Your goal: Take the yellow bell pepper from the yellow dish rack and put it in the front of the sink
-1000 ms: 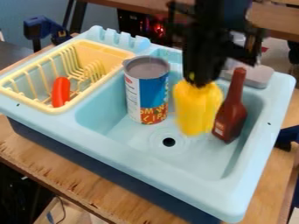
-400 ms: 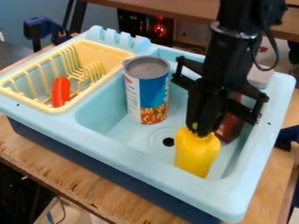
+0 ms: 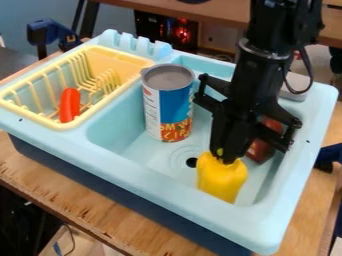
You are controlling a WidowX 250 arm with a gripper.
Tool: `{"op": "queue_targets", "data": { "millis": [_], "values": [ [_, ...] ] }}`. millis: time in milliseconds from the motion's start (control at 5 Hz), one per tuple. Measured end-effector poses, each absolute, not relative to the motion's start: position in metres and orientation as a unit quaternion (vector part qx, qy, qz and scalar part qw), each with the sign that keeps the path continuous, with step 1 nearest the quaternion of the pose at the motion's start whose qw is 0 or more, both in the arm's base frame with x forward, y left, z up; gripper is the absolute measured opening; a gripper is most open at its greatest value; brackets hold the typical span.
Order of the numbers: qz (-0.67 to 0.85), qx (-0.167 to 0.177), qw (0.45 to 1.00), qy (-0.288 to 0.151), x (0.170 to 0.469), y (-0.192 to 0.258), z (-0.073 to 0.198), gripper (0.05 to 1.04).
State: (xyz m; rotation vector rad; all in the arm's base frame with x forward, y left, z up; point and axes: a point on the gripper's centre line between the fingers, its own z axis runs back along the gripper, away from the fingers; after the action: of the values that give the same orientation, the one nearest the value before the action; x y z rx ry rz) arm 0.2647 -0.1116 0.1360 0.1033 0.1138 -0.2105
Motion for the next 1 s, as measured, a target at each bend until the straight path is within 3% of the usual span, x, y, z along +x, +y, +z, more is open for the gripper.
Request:
{"op": "queue_targets", "data": {
  "millis": [400, 600, 1000],
  "values": [
    [-0.088, 0.056, 0.994, 0.031, 0.261, -0.111, 0.136, 0.139],
    [-0.082, 0.055, 0.995, 0.027, 0.259, -0.11, 0.141, 0.346],
    [-0.092, 0.047, 0.994, 0.016, 0.258, -0.117, 0.157, 0.925]
  ]
}}
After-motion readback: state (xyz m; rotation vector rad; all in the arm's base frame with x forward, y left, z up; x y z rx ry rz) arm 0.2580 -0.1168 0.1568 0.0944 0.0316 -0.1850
